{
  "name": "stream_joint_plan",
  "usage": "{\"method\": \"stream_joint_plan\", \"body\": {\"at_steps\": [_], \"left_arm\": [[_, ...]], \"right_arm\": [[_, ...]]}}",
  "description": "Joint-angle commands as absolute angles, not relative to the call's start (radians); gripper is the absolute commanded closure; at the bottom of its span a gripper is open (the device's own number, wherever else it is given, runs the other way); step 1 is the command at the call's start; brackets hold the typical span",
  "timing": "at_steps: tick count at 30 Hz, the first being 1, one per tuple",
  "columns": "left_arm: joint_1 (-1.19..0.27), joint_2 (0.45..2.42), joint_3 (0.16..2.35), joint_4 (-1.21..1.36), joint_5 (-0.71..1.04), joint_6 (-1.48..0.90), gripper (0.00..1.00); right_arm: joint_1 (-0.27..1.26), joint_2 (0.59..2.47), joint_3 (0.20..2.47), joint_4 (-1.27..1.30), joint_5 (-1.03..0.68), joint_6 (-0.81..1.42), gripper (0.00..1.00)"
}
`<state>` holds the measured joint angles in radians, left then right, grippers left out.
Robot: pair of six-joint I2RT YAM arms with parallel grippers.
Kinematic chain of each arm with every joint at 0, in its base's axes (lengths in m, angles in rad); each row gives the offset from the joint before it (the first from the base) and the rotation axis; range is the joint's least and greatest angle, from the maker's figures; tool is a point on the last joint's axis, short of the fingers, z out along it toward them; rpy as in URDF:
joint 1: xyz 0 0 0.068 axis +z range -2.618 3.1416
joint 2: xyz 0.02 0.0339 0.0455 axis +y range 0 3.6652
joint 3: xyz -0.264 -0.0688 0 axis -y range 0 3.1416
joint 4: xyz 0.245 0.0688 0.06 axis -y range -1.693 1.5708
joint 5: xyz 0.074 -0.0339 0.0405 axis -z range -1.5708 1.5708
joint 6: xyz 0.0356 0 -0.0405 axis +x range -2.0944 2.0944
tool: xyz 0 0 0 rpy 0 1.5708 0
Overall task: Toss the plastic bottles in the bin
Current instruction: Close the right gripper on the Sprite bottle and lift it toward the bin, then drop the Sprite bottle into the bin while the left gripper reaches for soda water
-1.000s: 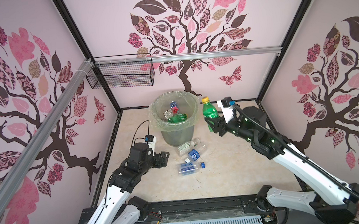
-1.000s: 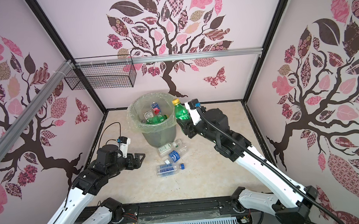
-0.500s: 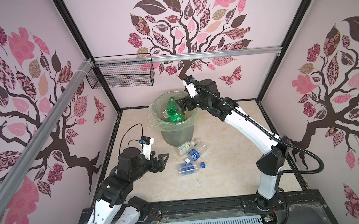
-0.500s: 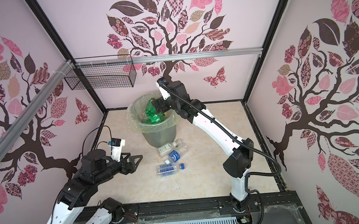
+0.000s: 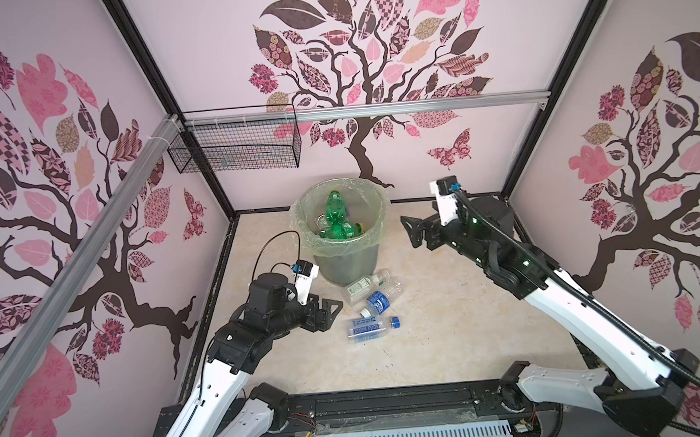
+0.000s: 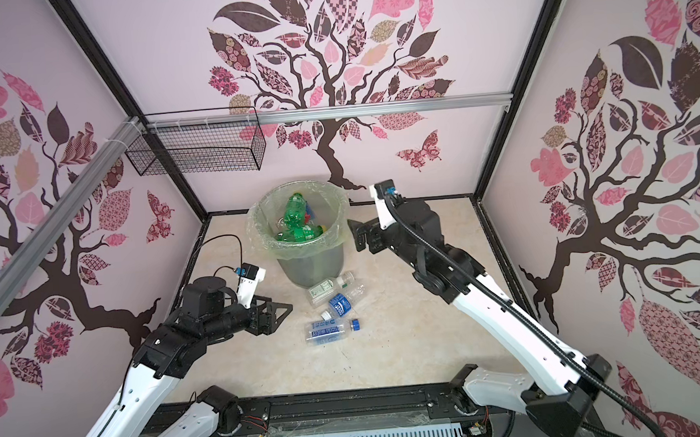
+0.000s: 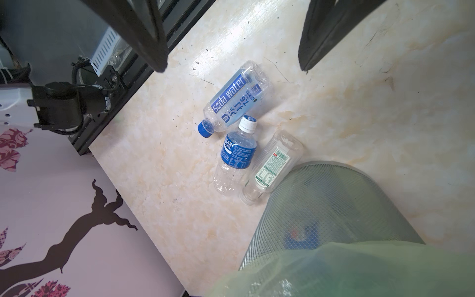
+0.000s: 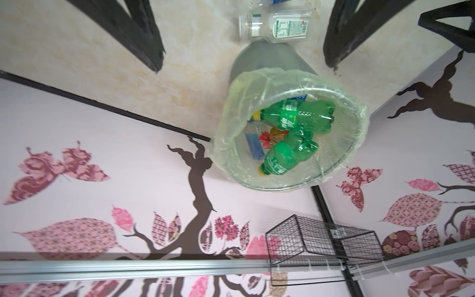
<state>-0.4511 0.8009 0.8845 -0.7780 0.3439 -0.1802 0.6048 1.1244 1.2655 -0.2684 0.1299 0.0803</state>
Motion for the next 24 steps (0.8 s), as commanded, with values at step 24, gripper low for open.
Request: {"method": "stream_joint_plan", "body": {"at_steps": [24], "left_arm": [[-0.795, 1.355, 0.969, -0.729, 0.202, 0.194, 0.18]], "right_arm": [[0.425, 0.896, 0.830, -0.338, 0.147, 0.293, 0.01]]}}
